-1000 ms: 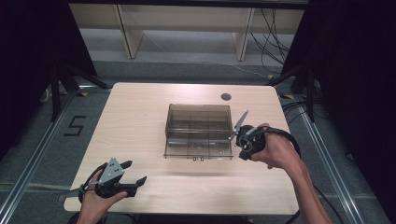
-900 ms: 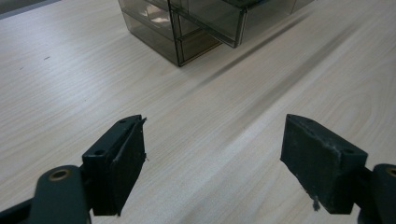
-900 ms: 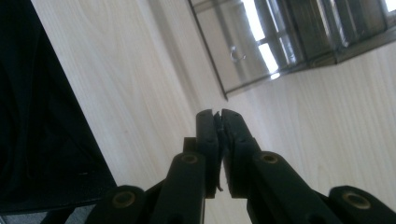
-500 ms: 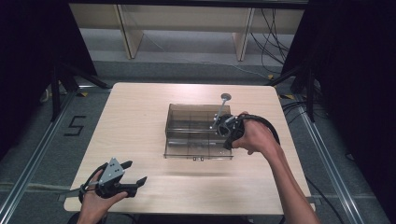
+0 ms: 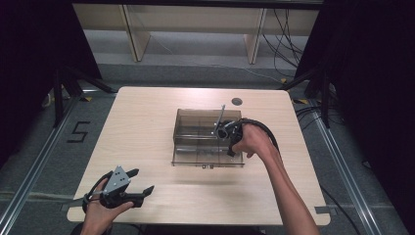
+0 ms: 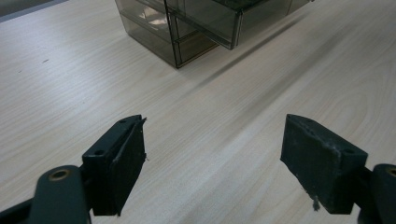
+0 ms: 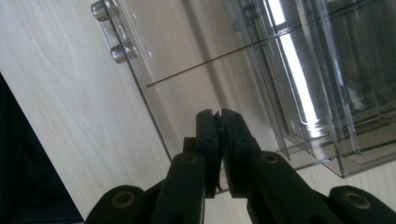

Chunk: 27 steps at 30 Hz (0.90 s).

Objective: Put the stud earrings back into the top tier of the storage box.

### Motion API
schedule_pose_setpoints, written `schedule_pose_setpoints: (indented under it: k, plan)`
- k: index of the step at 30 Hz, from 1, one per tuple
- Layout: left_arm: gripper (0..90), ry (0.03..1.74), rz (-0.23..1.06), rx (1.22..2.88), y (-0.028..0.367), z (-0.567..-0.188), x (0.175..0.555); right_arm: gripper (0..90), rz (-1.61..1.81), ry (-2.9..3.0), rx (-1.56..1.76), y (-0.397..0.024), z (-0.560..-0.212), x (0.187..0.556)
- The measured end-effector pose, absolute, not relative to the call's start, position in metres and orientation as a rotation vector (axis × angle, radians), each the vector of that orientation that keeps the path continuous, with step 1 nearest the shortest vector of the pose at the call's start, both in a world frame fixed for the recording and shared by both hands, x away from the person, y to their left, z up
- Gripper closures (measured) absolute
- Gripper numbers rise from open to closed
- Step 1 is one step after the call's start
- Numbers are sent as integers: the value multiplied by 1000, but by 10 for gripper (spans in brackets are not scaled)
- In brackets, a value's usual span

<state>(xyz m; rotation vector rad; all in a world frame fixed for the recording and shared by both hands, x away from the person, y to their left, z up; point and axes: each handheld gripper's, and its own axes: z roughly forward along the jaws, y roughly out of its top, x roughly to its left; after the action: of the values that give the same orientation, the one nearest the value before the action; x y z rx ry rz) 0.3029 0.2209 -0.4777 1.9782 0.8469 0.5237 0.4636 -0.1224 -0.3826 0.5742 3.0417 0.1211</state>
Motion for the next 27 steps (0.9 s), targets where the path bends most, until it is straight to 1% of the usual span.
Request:
schedule_pose_setpoints:
  k: [2,3,4,7,9,12,16,25,27]
  plan:
    - [213,842,530,1983,221,-478,303,866,104,3051,587,-121,-388,464]
    - [213,841,533,1987,221,-478,303,866,105,3051,537,-121,-391,467]
    - [213,841,530,1984,221,-478,303,866,84,3054,605,-121,-393,465]
    - [213,842,530,1984,221,-478,303,863,55,3043,642,-120,-397,465]
    - [213,845,530,1981,221,-478,303,862,76,3056,594,-120,-401,468]
    - [213,844,530,1976,221,-478,303,842,76,3055,628,-121,-404,467]
    - [213,849,530,1973,222,-478,303,801,129,3029,613,-124,-396,468]
    - [213,851,538,1971,222,-478,303,777,215,2979,632,-137,-372,459]
    - [213,857,539,1974,223,-477,303,777,230,2979,631,-139,-371,457]
